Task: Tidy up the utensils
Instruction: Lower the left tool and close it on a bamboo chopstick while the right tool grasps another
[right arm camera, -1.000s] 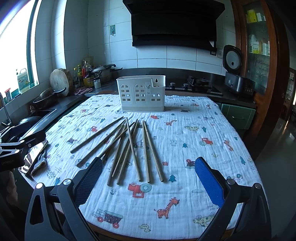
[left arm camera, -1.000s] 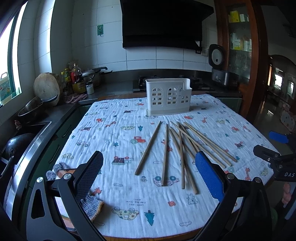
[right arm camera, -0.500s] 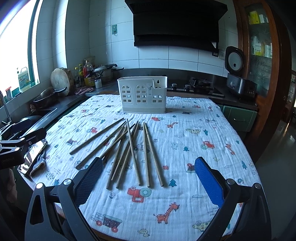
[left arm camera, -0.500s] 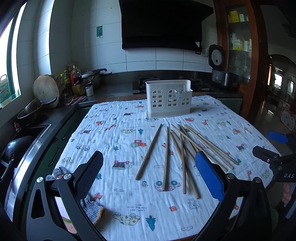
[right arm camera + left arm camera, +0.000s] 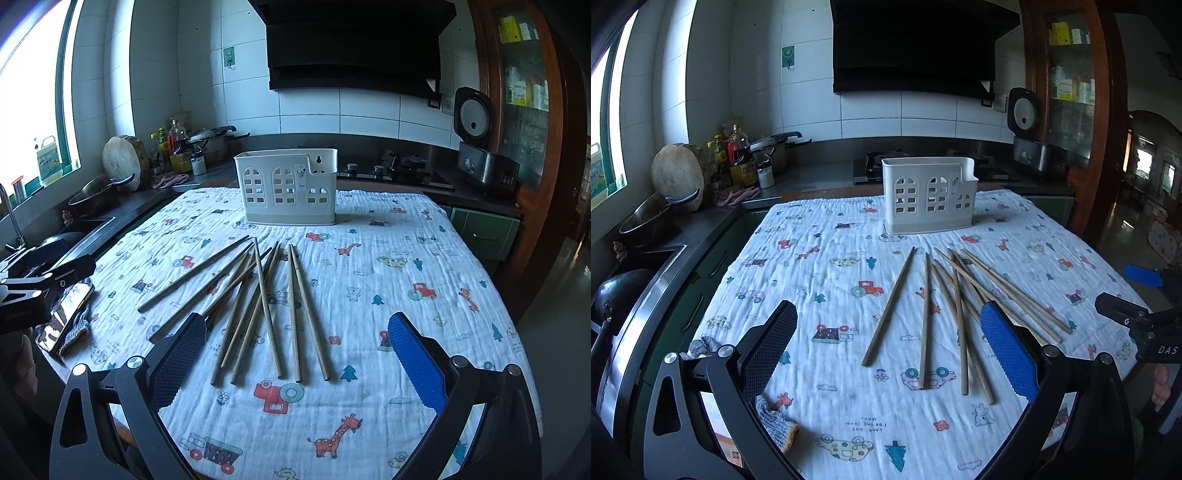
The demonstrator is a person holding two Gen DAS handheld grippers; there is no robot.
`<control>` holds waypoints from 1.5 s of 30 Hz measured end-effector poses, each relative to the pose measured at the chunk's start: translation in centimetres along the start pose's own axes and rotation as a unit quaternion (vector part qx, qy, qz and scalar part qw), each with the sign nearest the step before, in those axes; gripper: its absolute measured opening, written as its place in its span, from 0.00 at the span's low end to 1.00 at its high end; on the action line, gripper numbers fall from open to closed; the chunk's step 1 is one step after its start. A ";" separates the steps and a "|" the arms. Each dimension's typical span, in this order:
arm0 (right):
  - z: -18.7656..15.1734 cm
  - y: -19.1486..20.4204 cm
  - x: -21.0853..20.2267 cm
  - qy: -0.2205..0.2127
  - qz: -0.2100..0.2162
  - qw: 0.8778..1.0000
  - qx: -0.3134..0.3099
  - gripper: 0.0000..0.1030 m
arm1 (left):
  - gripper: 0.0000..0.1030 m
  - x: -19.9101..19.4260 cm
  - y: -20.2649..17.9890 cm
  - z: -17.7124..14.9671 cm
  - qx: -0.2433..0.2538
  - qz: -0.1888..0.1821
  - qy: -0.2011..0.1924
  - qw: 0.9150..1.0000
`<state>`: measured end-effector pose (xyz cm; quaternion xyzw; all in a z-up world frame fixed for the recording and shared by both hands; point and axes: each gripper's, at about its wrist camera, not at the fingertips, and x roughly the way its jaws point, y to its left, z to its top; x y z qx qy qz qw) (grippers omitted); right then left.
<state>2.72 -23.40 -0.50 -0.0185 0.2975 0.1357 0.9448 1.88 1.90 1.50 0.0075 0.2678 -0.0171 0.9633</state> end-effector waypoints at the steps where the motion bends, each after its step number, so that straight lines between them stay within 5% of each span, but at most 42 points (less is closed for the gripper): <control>1: 0.0 0.0 0.2 0.001 -0.003 1.000 -0.003 0.93 | 0.95 0.2 0.0 0.1 0.000 0.000 0.002 1.000; 11: -0.2 -1.3 2.1 0.019 -0.005 1.000 -0.002 0.92 | 0.73 2.3 0.2 -0.2 0.012 -0.016 0.021 1.000; 26: -1.2 -3.3 6.4 0.069 -0.004 0.998 0.007 0.74 | 0.41 7.6 1.7 -2.4 0.007 -0.056 0.081 0.995; 43: -1.4 -4.6 8.9 0.095 -0.002 0.995 0.010 0.60 | 0.41 11.0 2.4 -3.8 0.005 -0.067 0.124 0.990; 45: -1.4 -4.8 9.1 0.096 -0.003 0.995 0.009 0.57 | 0.34 11.5 2.6 -3.9 0.003 -0.066 0.130 0.989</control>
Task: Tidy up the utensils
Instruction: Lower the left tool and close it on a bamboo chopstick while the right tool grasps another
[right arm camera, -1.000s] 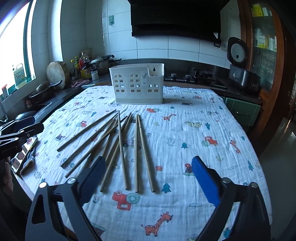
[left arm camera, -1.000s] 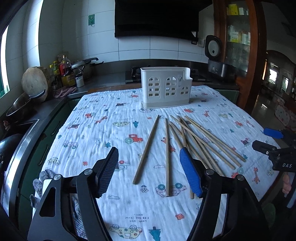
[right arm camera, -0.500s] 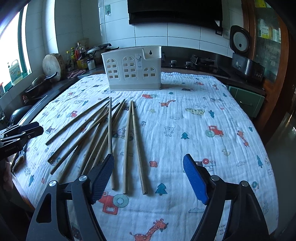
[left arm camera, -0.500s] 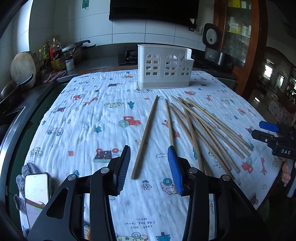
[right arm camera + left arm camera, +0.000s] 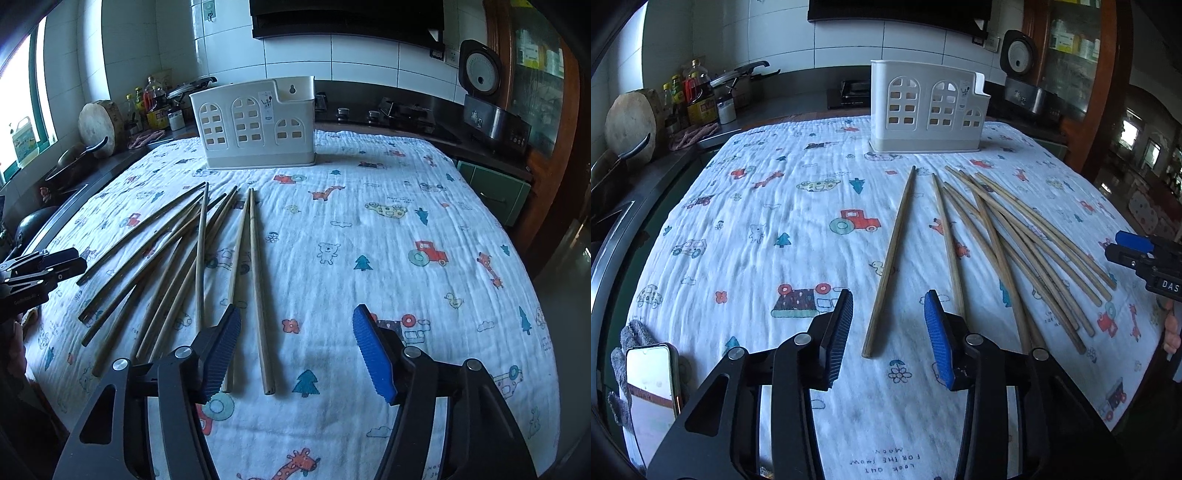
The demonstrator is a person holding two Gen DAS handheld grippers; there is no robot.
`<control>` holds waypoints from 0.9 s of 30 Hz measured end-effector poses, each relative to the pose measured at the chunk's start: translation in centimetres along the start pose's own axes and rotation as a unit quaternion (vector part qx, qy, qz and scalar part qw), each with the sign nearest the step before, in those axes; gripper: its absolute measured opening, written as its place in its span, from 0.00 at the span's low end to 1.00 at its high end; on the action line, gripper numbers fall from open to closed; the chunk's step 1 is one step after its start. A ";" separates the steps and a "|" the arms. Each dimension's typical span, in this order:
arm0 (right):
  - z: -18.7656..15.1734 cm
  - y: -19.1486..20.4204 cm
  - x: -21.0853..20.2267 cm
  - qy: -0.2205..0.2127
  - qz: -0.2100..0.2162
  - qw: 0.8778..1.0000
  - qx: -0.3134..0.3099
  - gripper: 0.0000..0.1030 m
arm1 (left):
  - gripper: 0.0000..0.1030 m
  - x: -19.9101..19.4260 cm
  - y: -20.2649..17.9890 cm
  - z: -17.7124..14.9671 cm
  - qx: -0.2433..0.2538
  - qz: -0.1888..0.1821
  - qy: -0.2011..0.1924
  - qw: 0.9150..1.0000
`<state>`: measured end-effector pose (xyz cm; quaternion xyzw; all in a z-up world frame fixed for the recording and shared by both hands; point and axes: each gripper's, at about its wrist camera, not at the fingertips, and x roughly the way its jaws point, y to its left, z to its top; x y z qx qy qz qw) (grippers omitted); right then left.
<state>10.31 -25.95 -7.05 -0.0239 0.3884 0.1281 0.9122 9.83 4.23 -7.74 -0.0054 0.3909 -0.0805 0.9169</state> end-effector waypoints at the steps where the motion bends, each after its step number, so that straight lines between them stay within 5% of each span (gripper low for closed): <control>1: 0.0 -0.1 0.1 0.001 0.001 1.000 0.000 0.56 | 0.32 0.3 0.2 0.0 -0.002 -0.003 0.005 1.000; 12: 0.1 0.1 1.2 0.013 0.022 1.000 0.001 0.40 | 0.14 1.8 0.8 -0.2 -0.009 0.009 0.029 0.999; 27: -0.6 1.7 2.4 0.035 0.040 0.998 -0.025 0.13 | 0.11 1.9 0.5 -0.2 -0.007 0.012 0.034 0.999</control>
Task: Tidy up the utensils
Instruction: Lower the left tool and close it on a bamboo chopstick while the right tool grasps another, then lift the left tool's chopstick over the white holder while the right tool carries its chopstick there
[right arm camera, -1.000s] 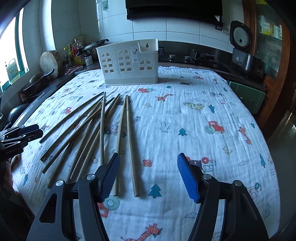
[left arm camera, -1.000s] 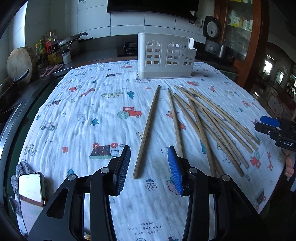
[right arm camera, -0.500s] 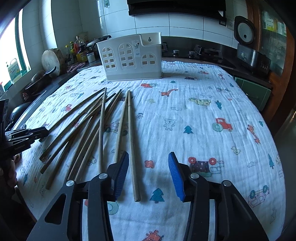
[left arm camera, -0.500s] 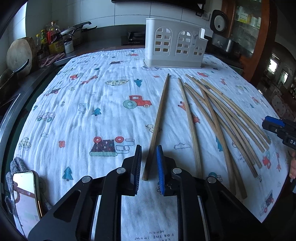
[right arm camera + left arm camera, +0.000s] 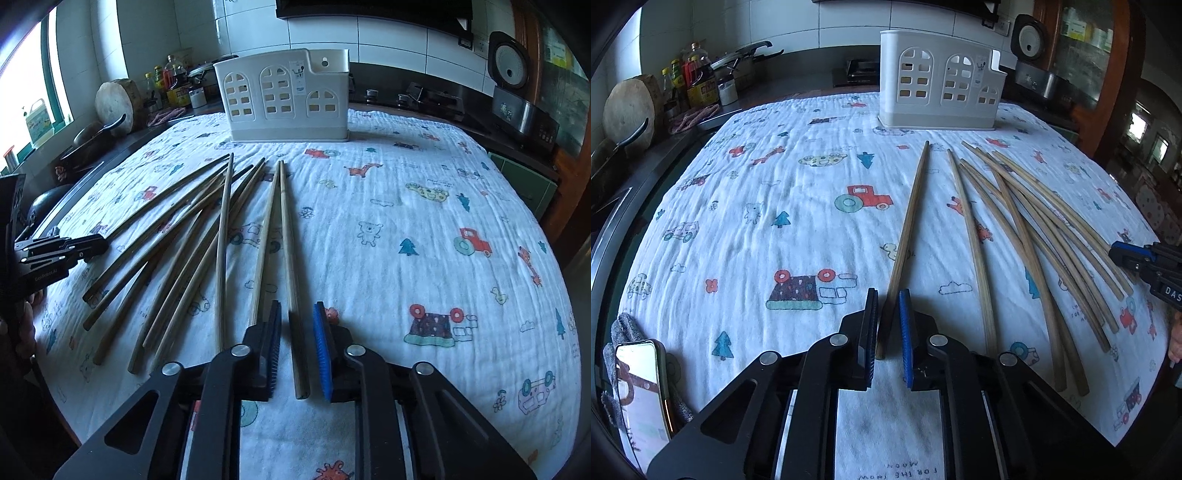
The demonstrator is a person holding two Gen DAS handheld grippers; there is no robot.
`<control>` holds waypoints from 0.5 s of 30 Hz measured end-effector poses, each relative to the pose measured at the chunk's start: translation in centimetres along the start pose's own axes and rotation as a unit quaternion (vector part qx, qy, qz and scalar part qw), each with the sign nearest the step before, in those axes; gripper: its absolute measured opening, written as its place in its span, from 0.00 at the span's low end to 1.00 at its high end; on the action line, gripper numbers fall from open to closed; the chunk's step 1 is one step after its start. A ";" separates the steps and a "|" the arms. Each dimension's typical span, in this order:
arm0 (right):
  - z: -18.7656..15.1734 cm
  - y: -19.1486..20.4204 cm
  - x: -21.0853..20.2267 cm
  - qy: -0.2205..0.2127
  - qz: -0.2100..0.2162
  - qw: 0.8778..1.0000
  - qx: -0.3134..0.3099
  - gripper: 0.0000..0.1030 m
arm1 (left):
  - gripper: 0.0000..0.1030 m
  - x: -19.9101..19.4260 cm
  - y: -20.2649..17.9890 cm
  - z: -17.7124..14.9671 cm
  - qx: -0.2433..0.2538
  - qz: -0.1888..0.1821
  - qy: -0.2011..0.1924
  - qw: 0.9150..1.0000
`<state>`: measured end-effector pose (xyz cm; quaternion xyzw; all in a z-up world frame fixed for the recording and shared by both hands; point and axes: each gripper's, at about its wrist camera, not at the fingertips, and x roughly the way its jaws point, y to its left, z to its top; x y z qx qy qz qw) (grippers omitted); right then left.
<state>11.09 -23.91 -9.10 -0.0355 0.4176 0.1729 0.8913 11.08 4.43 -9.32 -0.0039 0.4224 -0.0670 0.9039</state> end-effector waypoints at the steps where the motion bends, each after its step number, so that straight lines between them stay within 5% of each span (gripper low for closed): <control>1: -0.1 0.1 0.1 0.002 -0.001 1.000 -0.003 0.13 | 0.11 0.0 0.0 0.0 0.001 0.001 0.000 1.000; 15: 0.5 0.4 -1.4 -0.028 -0.015 0.999 -0.010 0.08 | 0.05 -1.3 -0.5 1.1 0.015 0.006 -0.012 1.000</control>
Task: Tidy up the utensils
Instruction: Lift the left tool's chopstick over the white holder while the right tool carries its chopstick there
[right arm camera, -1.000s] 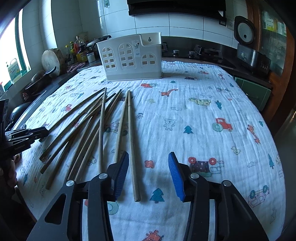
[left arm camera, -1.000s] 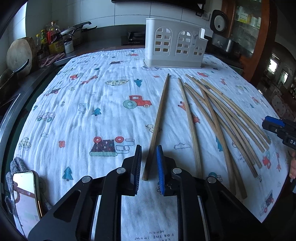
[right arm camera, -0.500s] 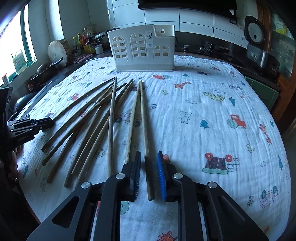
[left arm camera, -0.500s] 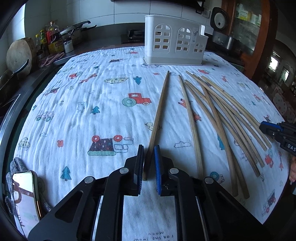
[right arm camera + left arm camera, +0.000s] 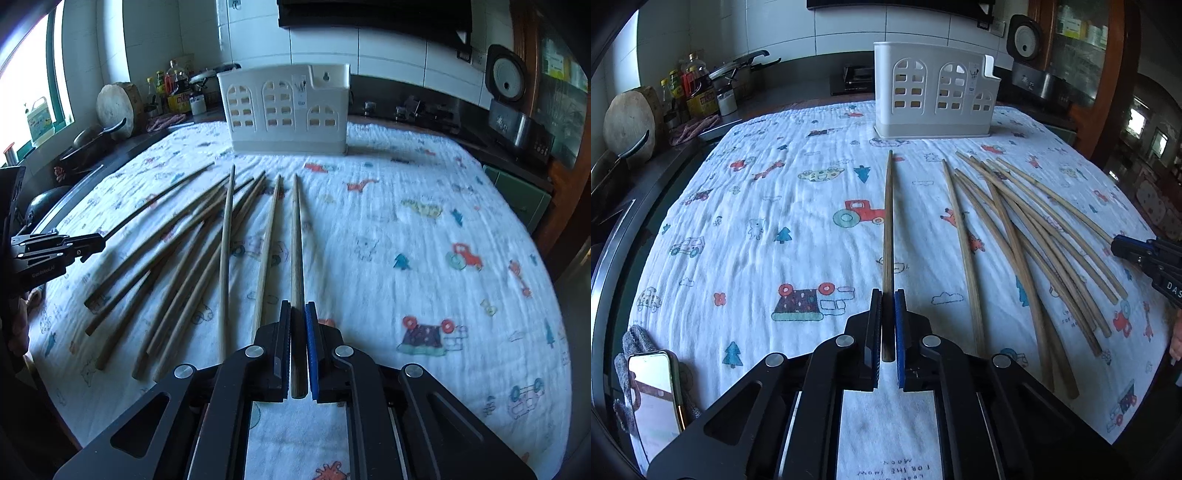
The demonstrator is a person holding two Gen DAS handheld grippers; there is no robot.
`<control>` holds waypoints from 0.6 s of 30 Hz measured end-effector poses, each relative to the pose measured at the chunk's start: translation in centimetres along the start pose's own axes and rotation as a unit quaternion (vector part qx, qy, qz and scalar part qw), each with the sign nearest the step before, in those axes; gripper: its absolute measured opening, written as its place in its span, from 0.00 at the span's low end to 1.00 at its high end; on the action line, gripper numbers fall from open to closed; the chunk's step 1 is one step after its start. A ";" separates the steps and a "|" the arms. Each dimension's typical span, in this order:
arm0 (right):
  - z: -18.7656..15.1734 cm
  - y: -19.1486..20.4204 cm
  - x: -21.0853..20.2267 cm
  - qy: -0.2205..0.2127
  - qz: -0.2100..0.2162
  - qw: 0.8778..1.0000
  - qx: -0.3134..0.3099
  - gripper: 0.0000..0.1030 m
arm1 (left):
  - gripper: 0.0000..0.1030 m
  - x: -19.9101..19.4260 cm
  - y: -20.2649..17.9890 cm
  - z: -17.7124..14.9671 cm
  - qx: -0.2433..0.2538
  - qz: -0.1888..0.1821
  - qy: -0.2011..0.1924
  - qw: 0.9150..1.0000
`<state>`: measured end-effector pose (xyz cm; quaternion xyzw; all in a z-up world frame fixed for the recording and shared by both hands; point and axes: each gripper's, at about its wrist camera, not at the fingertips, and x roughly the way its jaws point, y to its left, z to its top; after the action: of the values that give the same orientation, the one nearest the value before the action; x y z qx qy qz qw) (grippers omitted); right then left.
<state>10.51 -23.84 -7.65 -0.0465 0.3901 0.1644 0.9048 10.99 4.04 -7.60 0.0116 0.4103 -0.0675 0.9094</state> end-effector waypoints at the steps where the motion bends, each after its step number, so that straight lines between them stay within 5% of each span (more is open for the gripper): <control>1: 0.3 0.1 -0.6 -0.009 -0.001 1.000 -0.001 0.08 | 0.05 -0.5 -0.1 0.2 0.001 0.000 -0.006 1.000; 9: 4.5 0.2 -5.9 -0.085 -0.008 0.996 -0.014 0.07 | 0.05 -5.3 -0.1 2.9 0.006 -0.013 -0.069 0.998; 18: 12.4 -0.5 -8.1 -0.106 0.003 0.994 -0.034 0.07 | 0.05 -7.4 -0.4 9.5 0.029 -0.028 -0.105 0.994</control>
<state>14.06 -23.84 6.74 -0.0583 0.2858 0.1849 0.9385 13.13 3.81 4.23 0.0196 0.3103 -0.1055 0.9446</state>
